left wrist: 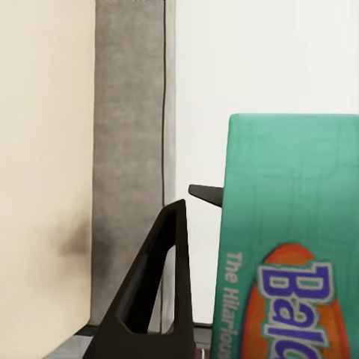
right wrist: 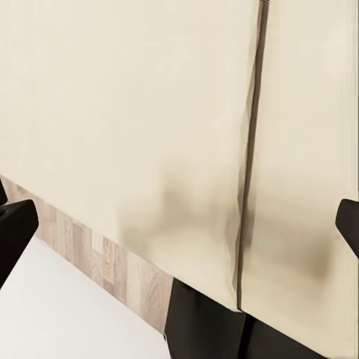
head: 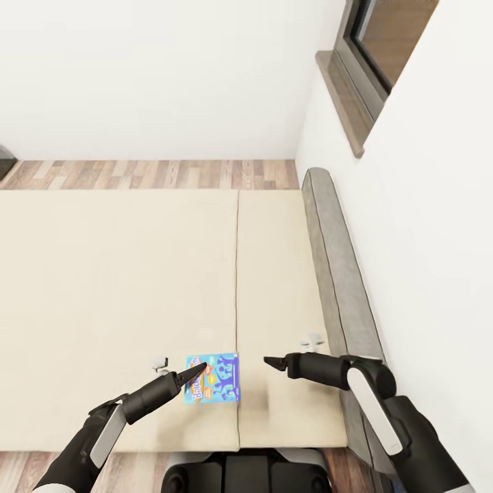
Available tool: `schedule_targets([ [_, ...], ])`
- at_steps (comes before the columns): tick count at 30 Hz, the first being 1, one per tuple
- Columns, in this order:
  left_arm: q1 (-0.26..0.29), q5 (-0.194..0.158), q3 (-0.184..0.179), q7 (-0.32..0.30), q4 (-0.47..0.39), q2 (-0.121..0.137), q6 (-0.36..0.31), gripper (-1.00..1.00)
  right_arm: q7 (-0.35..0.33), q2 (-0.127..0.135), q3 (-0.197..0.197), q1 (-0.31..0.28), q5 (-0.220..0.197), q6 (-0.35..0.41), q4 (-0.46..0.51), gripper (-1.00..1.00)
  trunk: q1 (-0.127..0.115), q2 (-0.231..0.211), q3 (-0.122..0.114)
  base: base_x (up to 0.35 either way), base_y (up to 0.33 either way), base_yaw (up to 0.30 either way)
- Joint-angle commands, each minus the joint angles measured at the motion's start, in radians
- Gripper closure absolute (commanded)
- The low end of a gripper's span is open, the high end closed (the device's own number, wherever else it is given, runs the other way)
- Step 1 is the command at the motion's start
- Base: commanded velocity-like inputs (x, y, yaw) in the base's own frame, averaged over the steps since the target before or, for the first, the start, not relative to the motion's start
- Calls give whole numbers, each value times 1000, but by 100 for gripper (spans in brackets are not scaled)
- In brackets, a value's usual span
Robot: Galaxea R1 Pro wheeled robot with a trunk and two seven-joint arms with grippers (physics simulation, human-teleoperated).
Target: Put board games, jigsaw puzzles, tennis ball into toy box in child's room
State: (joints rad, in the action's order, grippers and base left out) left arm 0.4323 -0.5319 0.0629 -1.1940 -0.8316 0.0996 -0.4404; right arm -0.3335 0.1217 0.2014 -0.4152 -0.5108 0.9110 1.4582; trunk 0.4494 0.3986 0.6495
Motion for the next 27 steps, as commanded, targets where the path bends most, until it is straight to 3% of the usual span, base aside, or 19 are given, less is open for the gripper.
schedule_targets([
  [1, 0, -3, 0, -1, 0, 0, -9, 100, -6, 5, 0, -1, 5, 4, 1, -100, 1, 1, -1, 0, 0, 0],
  [5, 0, -3, 0, -1, 0, 0, -9, 100, -7, 26, 2, -3, 3, 8, 0, -100, 1, 1, -7, 0, 0, 0],
  [27, 0, -3, 0, -2, 0, 4, -10, 100, -7, 34, 2, -6, 4, 8, -5, -100, 1, 1, -43, 0, 0, 0],
])
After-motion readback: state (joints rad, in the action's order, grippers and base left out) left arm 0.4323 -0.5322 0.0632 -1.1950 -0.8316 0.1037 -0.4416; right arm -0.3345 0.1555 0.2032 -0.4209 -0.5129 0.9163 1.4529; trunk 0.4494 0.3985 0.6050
